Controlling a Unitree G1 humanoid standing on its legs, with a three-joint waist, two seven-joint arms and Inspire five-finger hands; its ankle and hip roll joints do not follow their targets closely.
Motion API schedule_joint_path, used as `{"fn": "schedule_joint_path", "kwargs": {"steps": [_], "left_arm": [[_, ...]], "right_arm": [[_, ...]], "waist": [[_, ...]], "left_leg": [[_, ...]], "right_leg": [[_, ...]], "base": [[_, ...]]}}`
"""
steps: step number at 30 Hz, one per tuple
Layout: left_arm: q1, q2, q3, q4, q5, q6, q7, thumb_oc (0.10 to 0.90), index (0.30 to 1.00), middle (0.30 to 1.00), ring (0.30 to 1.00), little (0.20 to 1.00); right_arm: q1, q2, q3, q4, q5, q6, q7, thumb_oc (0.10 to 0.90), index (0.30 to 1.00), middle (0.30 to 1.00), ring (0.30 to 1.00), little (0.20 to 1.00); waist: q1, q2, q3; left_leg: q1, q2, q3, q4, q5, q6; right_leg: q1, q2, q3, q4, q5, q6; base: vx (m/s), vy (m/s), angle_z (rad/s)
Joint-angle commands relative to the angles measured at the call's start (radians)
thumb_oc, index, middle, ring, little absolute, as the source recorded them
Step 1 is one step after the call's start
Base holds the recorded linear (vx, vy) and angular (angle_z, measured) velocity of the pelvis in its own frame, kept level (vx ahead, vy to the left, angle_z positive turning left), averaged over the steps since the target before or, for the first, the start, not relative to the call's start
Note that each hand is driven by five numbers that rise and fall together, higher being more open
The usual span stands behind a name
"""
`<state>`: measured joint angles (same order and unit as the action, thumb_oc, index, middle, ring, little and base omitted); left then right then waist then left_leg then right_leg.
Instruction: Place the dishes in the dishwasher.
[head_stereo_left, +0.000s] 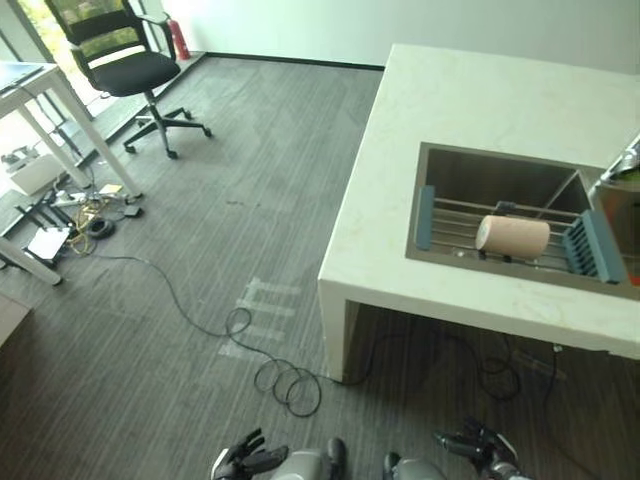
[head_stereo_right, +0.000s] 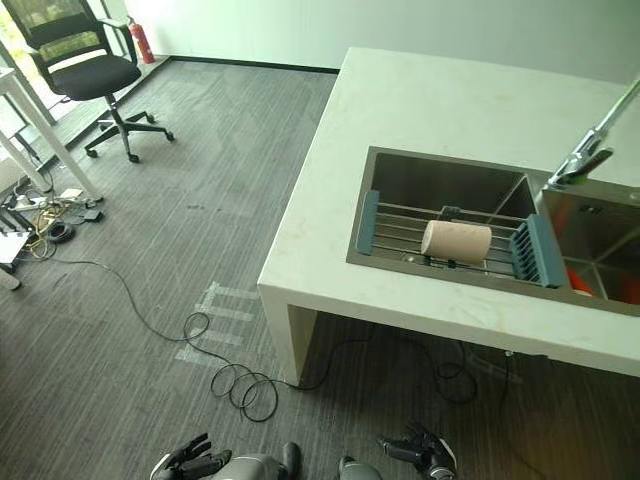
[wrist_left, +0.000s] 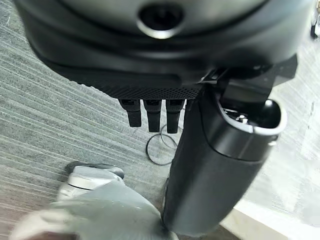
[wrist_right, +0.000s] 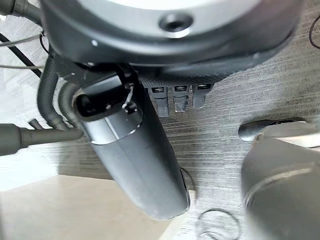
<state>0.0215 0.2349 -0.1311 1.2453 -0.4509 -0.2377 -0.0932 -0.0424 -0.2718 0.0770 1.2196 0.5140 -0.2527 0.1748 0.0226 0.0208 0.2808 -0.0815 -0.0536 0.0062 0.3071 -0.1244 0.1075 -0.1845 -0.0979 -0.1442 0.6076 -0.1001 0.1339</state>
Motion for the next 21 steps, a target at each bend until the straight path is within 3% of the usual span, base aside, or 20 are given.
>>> {"fn": "schedule_joint_path", "kwargs": {"steps": [1,4,5,6,9,10,11,12,13,14,16,21], "left_arm": [[0.008,0.011,0.027,-0.047,-0.03,-0.015,0.006,0.8,0.9,0.9,0.9,0.9],[0.005,0.017,0.046,-0.036,-0.047,0.017,0.027,0.8,0.9,0.9,0.9,0.9],[0.01,0.018,0.057,-0.03,-0.049,0.026,0.037,0.8,0.9,0.9,0.9,0.9],[0.021,0.009,0.076,-0.02,-0.055,0.038,0.067,0.8,0.9,0.9,0.9,0.9],[0.032,-0.024,0.108,-0.001,-0.144,0.075,0.07,0.8,0.9,0.9,0.9,0.9],[0.031,-0.035,0.112,0.001,-0.132,0.075,0.068,0.8,0.9,0.9,0.9,0.9],[0.026,-0.045,0.111,0.003,-0.112,0.067,0.071,0.8,0.9,0.9,0.9,0.9],[0.018,-0.059,0.103,0.004,-0.103,0.051,0.07,0.8,0.9,0.9,0.9,0.9],[0.013,-0.07,0.094,0.003,-0.103,0.036,0.067,0.8,0.9,0.9,0.9,0.9],[0.01,-0.073,0.084,-0.006,-0.102,0.032,0.069,0.8,0.9,0.9,0.9,0.9],[0.018,-0.088,0.07,-0.018,-0.127,0.031,0.086,0.8,0.9,0.9,0.9,0.9],[0.024,-0.082,0.091,0.007,-0.168,0.074,0.08,0.8,0.9,0.9,0.9,0.9]], "right_arm": [[-0.025,-0.069,-0.029,-0.029,0.023,-0.054,0.007,0.8,0.9,0.9,0.9,0.9],[-0.037,-0.066,-0.053,-0.01,-0.017,-0.042,0.019,0.8,0.9,0.9,0.9,0.9],[-0.039,-0.063,-0.056,-0.003,-0.032,-0.04,0.033,0.8,0.9,0.9,0.9,0.9],[-0.039,-0.061,-0.045,-0.006,-0.051,-0.023,0.056,0.8,0.9,0.9,0.9,0.9],[-0.054,-0.063,-0.026,-0.003,-0.086,-0.024,0.055,0.8,0.9,0.9,0.9,0.9],[-0.053,-0.065,-0.026,-0.007,-0.115,-0.021,0.049,0.8,0.9,0.9,0.9,0.9],[-0.05,-0.067,-0.027,-0.009,-0.117,-0.014,0.034,0.8,0.9,0.9,0.9,0.9],[-0.047,-0.07,-0.033,-0.005,-0.077,-0.006,0.016,0.8,0.9,0.9,0.9,0.9],[-0.044,-0.072,-0.042,0.001,-0.039,0.001,0.008,0.8,0.9,0.9,0.9,0.9],[-0.042,-0.072,-0.055,0.008,-0.024,0.002,0.007,0.8,0.9,0.9,0.9,0.9],[-0.038,-0.067,-0.065,0.023,-0.037,0.012,-0.008,0.8,0.9,0.9,0.9,0.9],[-0.037,-0.061,-0.087,0.063,0.117,0.107,-0.061,0.8,0.9,0.9,0.9,0.9]], "waist": [[-0.008,0.039,0.026],[-0.02,0.012,0.031],[-0.02,0.006,0.027],[-0.005,-0.01,0.012],[-0.012,-0.007,-0.015],[-0.011,-0.007,-0.016],[-0.005,-0.008,-0.011],[0.007,-0.014,0.002],[0.016,-0.021,0.013],[0.018,-0.022,0.023],[0.03,-0.003,0.039],[0.034,0.03,0.03]], "left_leg": [[0.078,-0.039,-0.06,-0.007,-0.154,-0.021],[0.118,-0.035,-0.076,-0.007,-0.201,-0.045],[0.127,-0.019,-0.078,-0.007,-0.213,-0.055],[0.125,0.019,-0.077,-0.007,-0.207,-0.089],[0.156,0.119,-0.071,-0.007,-0.202,-0.167],[0.153,0.135,-0.066,-0.007,-0.184,-0.178],[0.136,0.156,-0.054,-0.007,-0.116,-0.185],[0.099,0.173,-0.034,-0.007,0.006,-0.191],[0.071,0.172,-0.005,-0.007,0.066,-0.186],[0.035,0.164,0.016,0.017,0.086,-0.183],[-0.002,0.045,0.01,-0.007,0.023,-0.15],[-0.055,0.039,-0.061,-0.007,-0.028,-0.143]], "right_leg": [[0.088,-0.074,-0.019,-0.295,0.129,0.0],[-0.018,-0.162,0.068,-0.308,0.115,0.042],[-0.025,-0.164,0.079,-0.308,0.113,0.054],[0.003,-0.17,0.047,-0.308,0.061,0.065],[0.02,-0.152,0.002,-0.308,0.007,0.024],[0.027,-0.15,-0.002,-0.308,0.0,0.014],[0.039,-0.143,-0.001,-0.308,-0.016,-0.001],[0.06,-0.137,0.002,-0.308,-0.04,-0.022],[0.071,-0.141,-0.002,-0.308,-0.051,-0.036],[0.078,-0.138,-0.004,-0.308,-0.059,-0.046],[0.081,-0.096,0.017,-0.308,-0.059,-0.04],[0.08,-0.043,0.012,-0.308,-0.074,-0.05]], "base": [[0.16,-0.429,-0.03],[0.21,-0.519,-0.11],[0.44,-0.988,-0.05],[0.38,-0.884,-0.09],[0.27,-0.61,0.0],[0.15,-0.302,-0.04],[0.1,-0.338,0.07],[0.08,-0.389,0.02],[0.05,-0.378,0.16],[0.06,-0.275,0.3],[0.12,-0.105,0.44],[0.08,0.1,-0.09]]}}
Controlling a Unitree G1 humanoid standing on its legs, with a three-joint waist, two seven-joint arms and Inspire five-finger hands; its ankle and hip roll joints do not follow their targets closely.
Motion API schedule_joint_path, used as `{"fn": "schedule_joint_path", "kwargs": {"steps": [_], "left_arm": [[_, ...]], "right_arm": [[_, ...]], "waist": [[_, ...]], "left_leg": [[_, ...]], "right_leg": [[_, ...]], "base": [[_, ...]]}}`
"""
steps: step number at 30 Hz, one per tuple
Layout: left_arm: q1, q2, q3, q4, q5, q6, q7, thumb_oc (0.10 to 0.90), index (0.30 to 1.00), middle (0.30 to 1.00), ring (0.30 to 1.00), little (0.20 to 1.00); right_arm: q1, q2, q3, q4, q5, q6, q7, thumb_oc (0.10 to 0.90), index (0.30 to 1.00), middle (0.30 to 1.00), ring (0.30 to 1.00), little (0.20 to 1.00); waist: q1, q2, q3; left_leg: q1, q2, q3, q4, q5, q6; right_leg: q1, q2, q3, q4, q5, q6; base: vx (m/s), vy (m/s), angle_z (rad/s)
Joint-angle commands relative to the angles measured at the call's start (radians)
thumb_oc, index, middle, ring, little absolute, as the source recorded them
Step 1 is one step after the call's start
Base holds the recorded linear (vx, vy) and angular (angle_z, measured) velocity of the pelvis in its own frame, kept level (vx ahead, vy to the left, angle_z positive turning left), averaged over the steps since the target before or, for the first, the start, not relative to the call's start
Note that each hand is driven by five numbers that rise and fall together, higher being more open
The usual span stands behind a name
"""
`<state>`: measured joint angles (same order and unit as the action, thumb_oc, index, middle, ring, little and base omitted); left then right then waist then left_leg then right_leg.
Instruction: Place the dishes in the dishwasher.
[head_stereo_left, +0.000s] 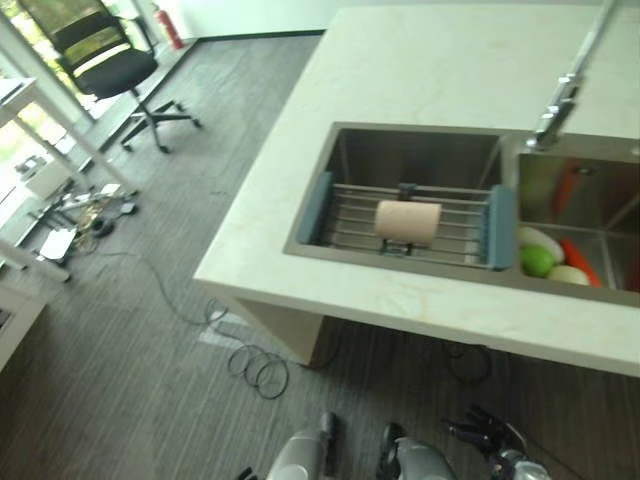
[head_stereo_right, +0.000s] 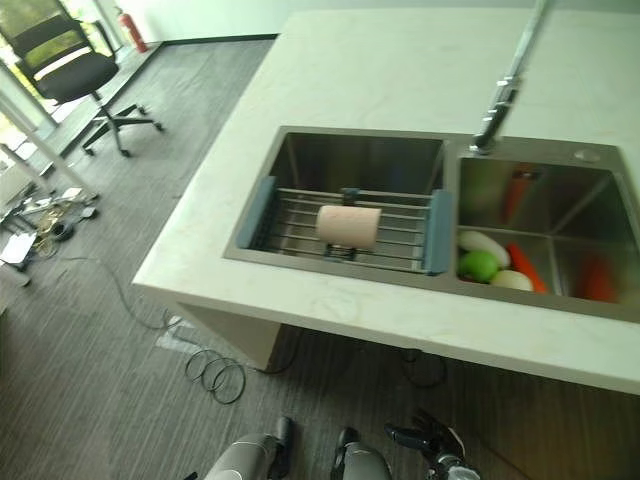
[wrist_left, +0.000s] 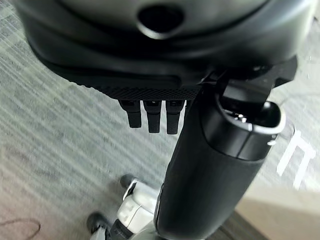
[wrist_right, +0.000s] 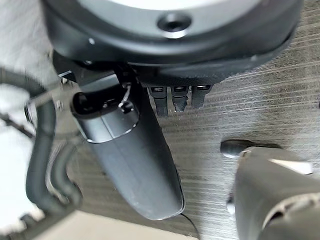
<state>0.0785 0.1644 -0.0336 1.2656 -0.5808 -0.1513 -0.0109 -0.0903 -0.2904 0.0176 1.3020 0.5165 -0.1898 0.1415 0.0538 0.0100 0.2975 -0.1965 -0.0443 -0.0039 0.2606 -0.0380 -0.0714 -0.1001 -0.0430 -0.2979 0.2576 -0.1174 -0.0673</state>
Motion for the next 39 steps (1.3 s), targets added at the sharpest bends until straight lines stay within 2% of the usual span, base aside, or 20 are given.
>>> {"fn": "schedule_joint_path", "kwargs": {"steps": [1,4,7,15,19,23,24,26,27,28,29,30,33,34,35,36,38,39], "left_arm": [[-0.035,-0.016,0.008,-0.007,-0.056,0.002,-0.003,0.8,0.9,0.9,0.9,0.9],[-0.032,-0.016,0.035,0.006,-0.098,0.03,-0.014,0.8,0.9,0.9,0.9,0.9],[-0.031,-0.019,0.034,0.006,-0.041,-0.006,-0.015,0.8,0.9,0.9,0.9,0.9],[-0.02,-0.02,0.014,0.001,-0.044,-0.02,0.027,0.8,0.9,0.9,0.9,0.9],[-0.019,-0.016,0.022,-0.004,-0.07,-0.055,0.043,0.8,0.9,0.9,0.9,0.9],[-0.016,-0.01,0.049,-0.016,-0.139,-0.143,0.062,0.8,0.9,0.9,0.9,0.9],[-0.013,0.018,0.1,-0.042,-0.245,-0.23,0.056,0.8,0.9,0.9,0.9,0.9],[-0.003,0.093,0.165,-0.115,-0.183,-0.281,0.137,0.8,0.9,0.9,0.9,0.9],[0.01,0.21,0.23,-0.189,0.016,-0.326,0.301,0.8,0.9,0.9,0.9,0.9],[0.014,0.274,0.257,-0.235,0.107,-0.335,0.38,0.8,0.9,0.9,0.9,0.9],[0.028,0.373,0.306,-0.324,0.205,-0.32,0.459,0.8,0.9,0.9,0.9,0.9],[0.032,0.423,0.335,-0.366,0.239,-0.312,0.484,0.8,0.9,0.9,0.9,0.9],[0.04,0.539,0.407,-0.441,0.306,-0.32,0.521,0.8,0.9,0.9,0.9,0.9],[0.041,0.54,0.408,-0.443,0.307,-0.319,0.522,0.8,0.9,0.9,0.9,0.9],[0.026,0.684,0.5,-0.5,0.306,-0.308,0.488,0.8,0.9,0.9,0.9,0.9],[-0.003,0.778,0.554,-0.524,0.32,-0.312,0.454,0.8,0.9,0.9,0.9,0.9],[-0.071,0.901,0.593,-0.576,0.285,-0.355,0.36,0.8,0.9,0.9,0.9,0.9],[-0.091,0.92,0.591,-0.599,0.273,-0.357,0.335,0.8,0.9,0.9,0.9,0.9]], "right_arm": [[0.018,-0.041,-0.054,-0.005,0.126,0.059,-0.02,0.8,0.9,0.9,0.9,0.9],[0.038,-0.032,-0.068,0.003,0.062,0.026,-0.005,0.8,0.9,0.9,0.9,0.9],[0.041,-0.027,-0.059,-0.001,0.039,0.003,0.002,0.8,0.9,0.9,0.9,0.9],[0.03,-0.014,-0.023,-0.03,0.059,-0.023,0.025,0.8,0.9,0.9,0.9,0.9],[0.033,-0.011,-0.02,-0.021,0.065,-0.006,-0.005,0.8,0.9,0.9,0.9,0.9],[0.046,-0.013,-0.044,0.005,0.062,0.013,-0.024,0.8,0.9,0.9,0.9,0.9],[0.063,-0.026,-0.069,0.03,0.053,0.017,-0.033,0.8,0.9,0.9,0.9,0.9],[0.078,-0.059,-0.113,0.027,0.086,0.011,-0.001,0.8,0.9,0.9,0.9,0.9],[0.087,-0.082,-0.129,0.016,0.079,0.018,0.0,0.8,0.9,0.9,0.9,0.9],[0.091,-0.093,-0.132,0.021,0.091,0.021,-0.001,0.8,0.9,0.9,0.9,0.9],[0.101,-0.102,-0.138,0.03,0.093,0.022,-0.002,0.8,0.9,0.9,0.9,0.9],[0.104,-0.103,-0.14,0.035,0.091,0.02,-0.004,0.8,0.9,0.9,0.9,0.9],[0.111,-0.101,-0.141,0.044,0.086,0.018,-0.011,0.8,0.9,0.9,0.9,0.9],[0.111,-0.099,-0.14,0.044,0.086,0.018,-0.011,0.8,0.9,0.9,0.9,0.9],[0.116,-0.095,-0.138,0.051,0.08,0.016,-0.011,0.8,0.9,0.9,0.9,0.9],[0.116,-0.092,-0.128,0.05,0.075,0.018,-0.014,0.8,0.9,0.9,0.9,0.9],[0.111,-0.081,-0.1,0.03,0.071,0.031,-0.026,0.8,0.9,0.9,0.9,0.9],[0.11,-0.081,-0.092,0.024,0.068,0.037,-0.027,0.8,0.9,0.9,0.9,0.9]], "waist": [[-0.008,0.047,0.004],[-0.024,0.05,-0.008],[-0.024,0.043,-0.017],[-0.015,0.035,-0.04],[-0.018,0.04,-0.05],[-0.024,0.046,-0.056],[-0.024,0.053,-0.062],[-0.025,0.067,-0.07],[-0.028,0.079,-0.074],[-0.027,0.083,-0.081],[-0.022,0.09,-0.08],[-0.02,0.094,-0.085],[-0.017,0.101,-0.087],[-0.017,0.099,-0.088],[-0.016,0.11,-0.087],[-0.019,0.117,-0.09],[-0.026,0.125,-0.094],[-0.03,0.127,-0.093]], "left_leg": [[0.066,0.039,-0.03,0.039,-0.128,0.036],[0.07,0.056,-0.017,0.039,-0.144,0.03],[0.075,0.059,-0.009,0.039,-0.165,0.032],[0.098,0.065,0.009,0.039,-0.191,0.042],[0.104,0.068,0.015,0.039,-0.2,0.039],[0.111,0.068,0.02,0.039,-0.207,0.038],[0.117,0.069,0.03,0.039,-0.212,0.038],[0.119,0.07,0.034,0.039,-0.215,0.04],[0.128,0.074,0.04,0.039,-0.222,0.042],[0.119,0.075,0.04,0.039,-0.216,0.044],[0.126,0.078,0.041,0.039,-0.222,0.046],[0.116,0.079,0.042,0.039,-0.216,0.047],[0.112,0.083,0.044,0.039,-0.215,0.048],[0.111,0.083,0.045,0.039,-0.215,0.048],[0.107,0.088,0.048,0.039,-0.212,0.045],[0.099,0.091,0.052,0.039,-0.207,0.041],[0.086,0.097,0.06,0.039,-0.198,0.032],[0.083,0.098,0.062,0.039,-0.196,0.03]], "right_leg": [[-0.004,-0.104,0.153,0.042,-0.061,0.151],[-0.012,-0.112,0.142,0.042,-0.063,0.156],[-0.028,-0.122,0.142,0.042,-0.068,0.164],[-0.008,-0.129,0.134,0.042,-0.081,0.167],[0.001,-0.128,0.133,0.042,-0.089,0.167],[0.01,-0.129,0.141,0.042,-0.097,0.169],[0.016,-0.143,0.133,0.042,-0.1,0.176],[0.022,-0.15,0.131,0.042,-0.108,0.181],[0.03,-0.146,0.142,0.042,-0.12,0.186],[0.021,-0.144,0.147,0.042,-0.116,0.187],[0.029,-0.141,0.154,0.042,-0.124,0.19],[0.02,-0.14,0.157,0.042,-0.119,0.191],[0.017,-0.138,0.161,0.042,-0.12,0.193],[0.016,-0.137,0.161,0.042,-0.12,0.192],[0.015,-0.136,0.162,0.042,-0.121,0.194],[0.011,-0.136,0.162,0.042,-0.12,0.195],[0.001,-0.138,0.161,0.042,-0.119,0.195],[-0.001,-0.139,0.161,0.042,-0.118,0.194]], "base": [[0.1,0.15,0.01],[0.08,0.124,0.08],[0.02,0.052,-0.06],[0.04,-0.009,-0.03],[0.0,0.008,-0.03],[0.0,0.038,-0.06],[-0.01,0.071,-0.06],[0.01,0.097,0.0],[0.03,0.09,-0.03],[0.05,0.077,-0.14],[0.0,0.028,-0.22],[0.01,0.015,-0.2],[0.0,-0.001,-0.08],[0.02,-0.003,-0.1],[0.04,-0.001,-0.16],[0.08,-0.001,-0.14],[0.09,-0.002,-0.11],[0.06,0.0,-0.09]]}}
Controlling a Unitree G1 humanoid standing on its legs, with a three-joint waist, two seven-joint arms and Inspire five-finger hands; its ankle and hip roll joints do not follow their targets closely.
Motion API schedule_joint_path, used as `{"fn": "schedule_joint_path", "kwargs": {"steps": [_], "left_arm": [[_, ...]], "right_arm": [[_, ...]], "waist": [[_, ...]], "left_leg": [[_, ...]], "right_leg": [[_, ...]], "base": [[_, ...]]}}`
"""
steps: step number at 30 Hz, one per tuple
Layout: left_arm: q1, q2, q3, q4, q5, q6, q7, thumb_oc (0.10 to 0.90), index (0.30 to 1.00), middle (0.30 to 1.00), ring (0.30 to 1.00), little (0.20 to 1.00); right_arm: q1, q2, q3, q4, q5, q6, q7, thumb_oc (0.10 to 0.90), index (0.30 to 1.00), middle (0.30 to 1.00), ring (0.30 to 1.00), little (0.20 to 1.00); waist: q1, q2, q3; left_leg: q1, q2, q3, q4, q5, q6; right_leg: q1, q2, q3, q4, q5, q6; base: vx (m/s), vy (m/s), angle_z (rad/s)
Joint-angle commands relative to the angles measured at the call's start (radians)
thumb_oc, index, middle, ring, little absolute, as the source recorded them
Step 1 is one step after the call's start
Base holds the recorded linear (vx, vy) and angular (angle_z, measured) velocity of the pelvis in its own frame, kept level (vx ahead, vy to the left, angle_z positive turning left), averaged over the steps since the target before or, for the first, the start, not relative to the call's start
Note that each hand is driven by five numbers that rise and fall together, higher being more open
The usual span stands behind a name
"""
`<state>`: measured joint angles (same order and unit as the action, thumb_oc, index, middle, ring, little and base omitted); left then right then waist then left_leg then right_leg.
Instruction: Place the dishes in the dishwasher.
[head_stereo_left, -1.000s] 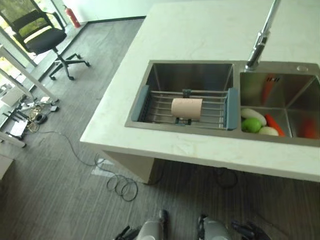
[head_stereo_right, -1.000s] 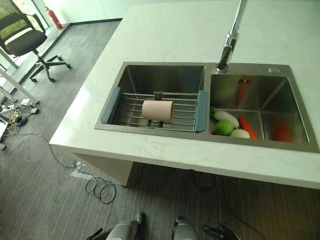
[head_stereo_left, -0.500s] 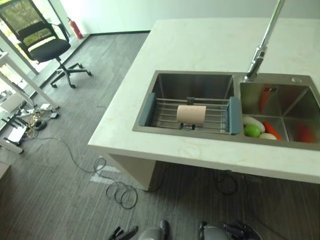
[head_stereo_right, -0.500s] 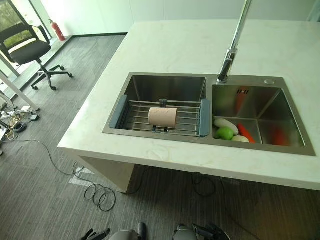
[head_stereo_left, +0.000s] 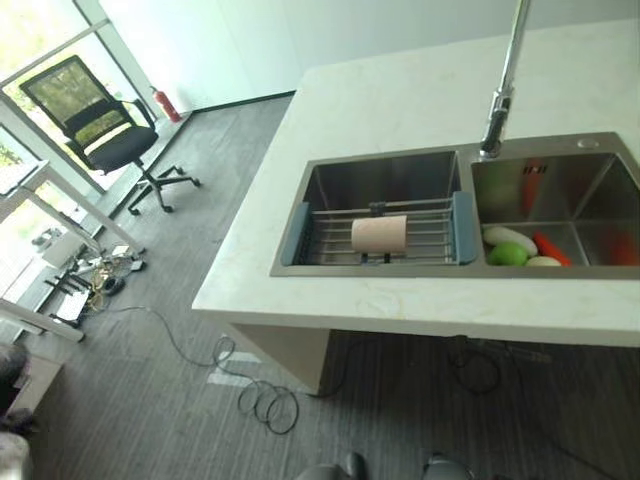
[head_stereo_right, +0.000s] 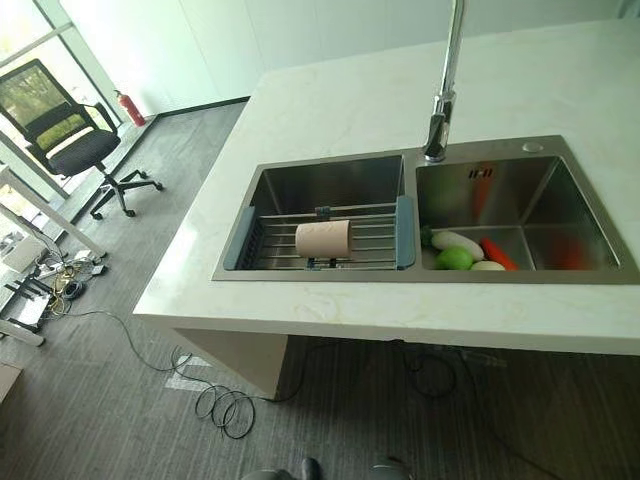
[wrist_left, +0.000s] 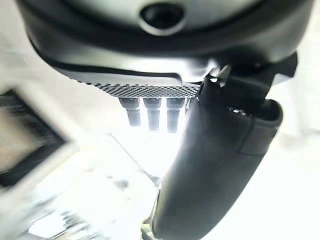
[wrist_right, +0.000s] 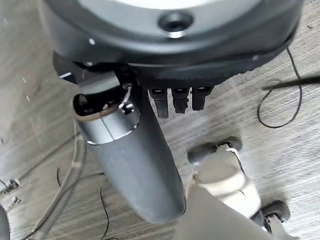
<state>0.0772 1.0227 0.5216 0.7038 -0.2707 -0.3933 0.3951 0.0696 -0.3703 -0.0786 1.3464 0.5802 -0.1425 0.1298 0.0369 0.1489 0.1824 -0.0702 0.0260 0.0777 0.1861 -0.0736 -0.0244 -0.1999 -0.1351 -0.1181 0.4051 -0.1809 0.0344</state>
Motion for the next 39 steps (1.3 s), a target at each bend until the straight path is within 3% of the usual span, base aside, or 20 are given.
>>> {"fn": "schedule_joint_path", "kwargs": {"steps": [1,3,5,15,17,18,21,26,39], "left_arm": [[-0.113,0.082,0.028,-0.066,-0.061,-0.115,-0.103,0.8,0.9,0.9,0.9,0.9],[-0.26,0.152,-0.075,-0.212,-0.122,-0.052,-0.215,0.8,0.9,0.9,0.9,0.9],[-0.317,0.166,-0.134,-0.268,-0.138,-0.018,-0.246,0.8,0.9,0.9,0.9,0.9],[-0.534,0.14,-0.348,-0.471,-0.118,0.106,-0.407,0.8,0.9,0.9,0.9,0.9],[-0.574,0.124,-0.389,-0.498,-0.09,0.131,-0.418,0.8,0.9,0.9,0.9,0.9],[-0.613,0.102,-0.437,-0.524,-0.057,0.181,-0.418,0.8,0.9,0.9,0.9,0.9],[-0.651,0.074,-0.489,-0.527,-0.019,0.214,-0.418,0.8,0.9,0.9,0.9,0.9],[-0.694,0.021,-0.56,-0.518,0.035,0.235,-0.388,0.8,0.9,0.9,0.9,0.9],[-0.713,0.009,-0.566,-0.626,0.098,0.23,-0.386,0.8,0.9,0.9,0.9,0.9]], "right_arm": [[-0.052,-0.001,0.011,-0.027,0.003,-0.006,-0.018,0.8,0.9,0.9,0.9,0.9],[-0.081,-0.017,0.038,-0.062,0.027,0.016,-0.024,0.8,0.9,0.9,0.9,0.9],[-0.102,-0.024,0.044,-0.075,0.049,0.024,-0.022,0.8,0.9,0.9,0.9,0.9],[-0.123,-0.016,0.048,-0.125,0.084,0.046,-0.01,0.8,0.9,0.9,0.9,0.9],[-0.122,-0.013,0.049,-0.131,0.087,0.044,-0.006,0.8,0.9,0.9,0.9,0.9],[-0.124,-0.008,0.056,-0.137,0.089,0.041,-0.007,0.8,0.9,0.9,0.9,0.9],[-0.126,-0.002,0.061,-0.139,0.096,0.036,-0.004,0.8,0.9,0.9,0.9,0.9],[-0.125,0.008,0.082,-0.166,0.109,0.028,-0.006,0.8,0.9,0.9,0.9,0.9],[-0.114,0.017,0.087,-0.19,0.113,0.028,-0.001,0.8,0.9,0.9,0.9,0.9]], "waist": [[-0.016,-0.009,0.023],[-0.031,0.007,0.048],[-0.032,0.008,0.066],[-0.047,-0.034,0.129],[-0.051,-0.04,0.138],[-0.058,-0.046,0.147],[-0.066,-0.051,0.156],[-0.087,-0.056,0.177],[-0.105,-0.046,0.199]], "left_leg": [[-0.048,0.029,-0.017,0.114,-0.158,-0.02],[-0.087,0.028,-0.017,0.114,-0.135,-0.032],[-0.108,0.028,-0.022,0.114,-0.125,-0.034],[-0.165,0.027,-0.019,0.114,-0.097,-0.027],[-0.17,0.026,-0.018,0.114,-0.094,-0.024],[-0.174,0.024,-0.017,0.114,-0.092,-0.021],[-0.172,0.022,-0.014,0.114,-0.09,-0.018],[-0.168,0.019,-0.005,0.114,-0.087,-0.014],[-0.155,0.014,0.009,0.114,-0.095,-0.011]], "right_leg": [[0.095,-0.048,-0.018,-0.105,-0.054,0.092],[0.059,-0.05,-0.005,-0.105,-0.048,0.088],[0.042,-0.046,0.002,-0.105,-0.044,0.085],[-0.009,-0.039,0.002,-0.105,-0.015,0.089],[-0.016,-0.039,0.003,-0.105,-0.008,0.09],[-0.023,-0.036,0.007,-0.105,-0.003,0.09],[-0.026,-0.032,0.011,-0.105,0.003,0.089],[-0.037,-0.025,0.029,-0.105,0.016,0.086],[-0.038,-0.033,0.034,-0.105,0.021,0.086]], "base": [[0.05,0.015,-0.09],[-0.02,0.024,-0.17],[-0.08,-0.017,-0.16],[-0.04,-0.05,-0.06],[-0.03,-0.032,-0.01],[0.0,0.0,0.0],[0.0,-0.024,-0.04],[0.02,-0.004,-0.06],[0.01,-0.006,-0.05]]}}
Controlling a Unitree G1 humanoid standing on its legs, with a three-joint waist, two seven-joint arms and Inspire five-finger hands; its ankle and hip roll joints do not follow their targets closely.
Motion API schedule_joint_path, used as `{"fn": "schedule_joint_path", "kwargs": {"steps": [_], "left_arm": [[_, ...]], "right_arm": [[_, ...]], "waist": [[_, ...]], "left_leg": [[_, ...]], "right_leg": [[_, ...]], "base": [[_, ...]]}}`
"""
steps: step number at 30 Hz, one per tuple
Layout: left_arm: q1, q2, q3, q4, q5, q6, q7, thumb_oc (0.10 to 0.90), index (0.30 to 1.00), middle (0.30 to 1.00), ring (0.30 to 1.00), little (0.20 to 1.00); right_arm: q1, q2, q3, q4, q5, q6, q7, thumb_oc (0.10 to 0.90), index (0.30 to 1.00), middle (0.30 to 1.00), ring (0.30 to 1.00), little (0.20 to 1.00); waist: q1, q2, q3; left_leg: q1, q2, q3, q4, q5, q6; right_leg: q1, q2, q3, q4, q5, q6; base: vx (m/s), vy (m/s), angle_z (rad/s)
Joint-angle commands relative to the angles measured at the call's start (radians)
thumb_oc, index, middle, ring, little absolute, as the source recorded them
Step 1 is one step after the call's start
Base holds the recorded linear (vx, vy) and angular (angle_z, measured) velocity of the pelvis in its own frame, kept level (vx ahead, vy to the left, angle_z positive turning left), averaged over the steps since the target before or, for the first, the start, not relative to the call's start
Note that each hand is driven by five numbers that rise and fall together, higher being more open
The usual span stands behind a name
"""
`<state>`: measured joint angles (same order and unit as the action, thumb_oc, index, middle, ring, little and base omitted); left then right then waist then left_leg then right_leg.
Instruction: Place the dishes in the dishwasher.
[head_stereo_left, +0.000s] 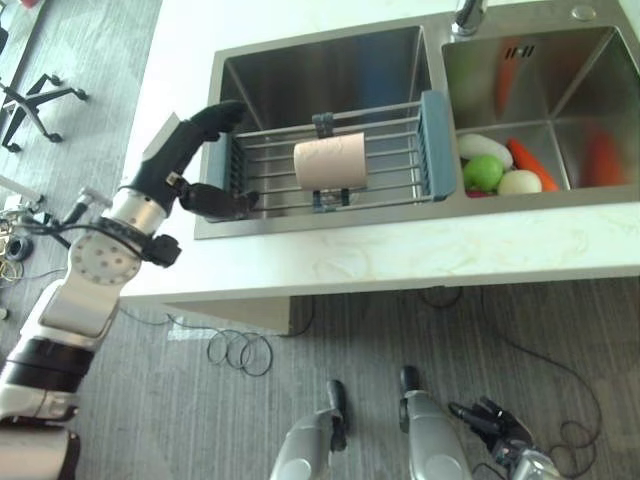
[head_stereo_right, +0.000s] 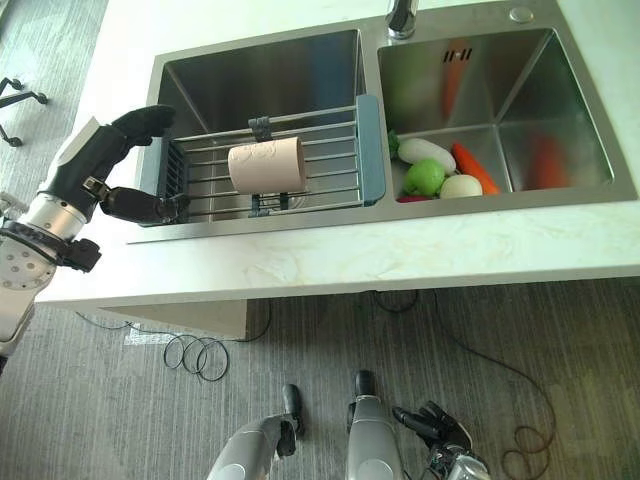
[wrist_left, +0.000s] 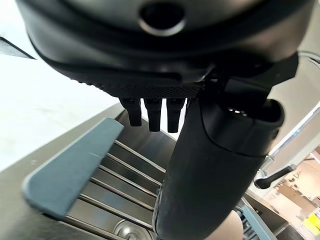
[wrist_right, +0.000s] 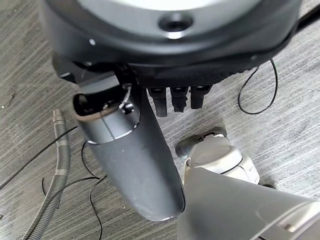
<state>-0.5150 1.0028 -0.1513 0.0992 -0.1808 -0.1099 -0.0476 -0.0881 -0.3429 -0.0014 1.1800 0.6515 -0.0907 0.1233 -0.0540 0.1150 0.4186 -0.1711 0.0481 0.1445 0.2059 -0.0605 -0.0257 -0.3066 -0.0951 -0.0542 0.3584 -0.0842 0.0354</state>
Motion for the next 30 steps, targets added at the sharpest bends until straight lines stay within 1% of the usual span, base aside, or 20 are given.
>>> {"fn": "schedule_joint_path", "kwargs": {"steps": [1,5,8,10,12,13,16,20,28,30], "left_arm": [[-0.131,0.024,0.094,-0.035,0.018,-0.032,0.044,0.8,0.9,0.9,0.9,0.9],[-0.15,0.008,0.068,-0.04,0.01,-0.009,0.03,0.8,0.9,0.9,0.9,0.9],[-0.168,-0.002,0.044,-0.036,0.025,0.026,0.021,0.8,0.9,0.9,0.9,0.9],[-0.183,-0.005,0.028,-0.025,0.029,0.032,0.017,0.8,0.9,0.9,0.9,0.9],[-0.195,-0.007,0.014,-0.021,-0.003,0.06,-0.007,0.8,0.9,0.9,0.9,0.9],[-0.21,-0.013,-0.007,-0.017,-0.011,0.079,-0.028,0.8,0.9,0.9,0.9,0.9],[-0.234,-0.01,-0.036,-0.009,-0.003,0.091,-0.031,0.8,0.9,0.9,0.9,0.9],[-0.277,-0.022,-0.075,-0.003,0.017,0.123,-0.027,0.8,0.9,0.9,0.9,0.9],[-0.34,-0.024,-0.136,0.015,0.034,0.145,-0.015,0.8,0.9,0.9,0.9,0.9],[-0.349,-0.023,-0.15,0.012,0.08,0.152,-0.019,0.8,0.9,0.9,0.9,0.9]], "right_arm": [[0.044,-0.01,0.01,-0.025,0.049,-0.024,0.007,0.8,0.9,0.9,0.9,0.9],[0.044,-0.006,0.015,-0.026,0.062,-0.025,0.002,0.8,0.9,0.9,0.9,0.9],[0.045,-0.012,0.011,-0.025,0.068,-0.027,0.002,0.8,0.9,0.9,0.9,0.9],[0.044,-0.017,0.012,-0.026,0.068,-0.023,0.003,0.8,0.9,0.9,0.9,0.9],[0.045,-0.021,0.011,-0.026,0.067,-0.022,0.005,0.8,0.9,0.9,0.9,0.9],[0.044,-0.029,0.008,-0.029,0.062,-0.019,0.007,0.8,0.9,0.9,0.9,0.9],[0.04,-0.037,0.007,-0.029,0.059,-0.016,0.014,0.8,0.9,0.9,0.9,0.9],[0.039,-0.044,0.01,-0.031,0.054,-0.019,0.014,0.8,0.9,0.9,0.9,0.9],[0.03,-0.058,0.01,-0.042,0.061,-0.021,0.008,0.8,0.9,0.9,0.9,0.9],[0.032,-0.06,0.003,-0.045,0.056,-0.014,0.004,0.8,0.9,0.9,0.9,0.9]], "waist": [[-0.018,-0.011,-0.037],[-0.029,-0.004,-0.039],[-0.043,0.005,-0.035],[-0.049,0.009,-0.033],[-0.054,0.015,-0.031],[-0.063,0.025,-0.025],[-0.073,0.03,-0.02],[-0.087,0.041,-0.014],[-0.105,0.056,-0.001],[-0.108,0.059,0.004]], "left_leg": [[-0.051,-0.01,-0.057,0.094,-0.109,-0.01],[-0.043,-0.011,-0.048,0.094,-0.111,-0.011],[-0.036,-0.014,-0.044,0.094,-0.112,-0.011],[-0.036,-0.015,-0.042,0.094,-0.112,-0.012],[-0.036,-0.016,-0.041,0.094,-0.111,-0.013],[-0.037,-0.019,-0.039,0.094,-0.109,-0.014],[-0.037,-0.019,-0.036,0.094,-0.109,-0.014],[-0.038,-0.021,-0.029,0.094,-0.109,-0.017],[-0.045,-0.024,-0.021,0.094,-0.108,-0.019],[-0.043,-0.027,-0.021,0.094,-0.109,-0.018]], "right_leg": [[0.069,-0.072,-0.027,-0.058,-0.075,0.086],[0.072,-0.07,-0.02,-0.058,-0.074,0.087],[0.073,-0.067,-0.009,-0.058,-0.074,0.087],[0.07,-0.067,-0.003,-0.058,-0.073,0.087],[0.069,-0.065,0.002,-0.058,-0.072,0.087],[0.064,-0.065,0.011,-0.058,-0.069,0.088],[0.061,-0.066,0.015,-0.058,-0.067,0.088],[0.055,-0.066,0.025,-0.058,-0.065,0.089],[0.041,-0.069,0.042,-0.058,-0.061,0.092],[0.041,-0.073,0.043,-0.058,-0.059,0.093]], "base": [[-0.01,-0.038,-0.06],[0.02,-0.015,-0.06],[0.05,0.004,-0.11],[0.02,0.006,-0.02],[0.04,0.044,-0.03],[0.03,0.059,-0.08],[0.02,0.034,-0.15],[0.02,0.039,-0.06],[0.02,0.027,-0.07],[0.03,0.019,-0.11]]}}
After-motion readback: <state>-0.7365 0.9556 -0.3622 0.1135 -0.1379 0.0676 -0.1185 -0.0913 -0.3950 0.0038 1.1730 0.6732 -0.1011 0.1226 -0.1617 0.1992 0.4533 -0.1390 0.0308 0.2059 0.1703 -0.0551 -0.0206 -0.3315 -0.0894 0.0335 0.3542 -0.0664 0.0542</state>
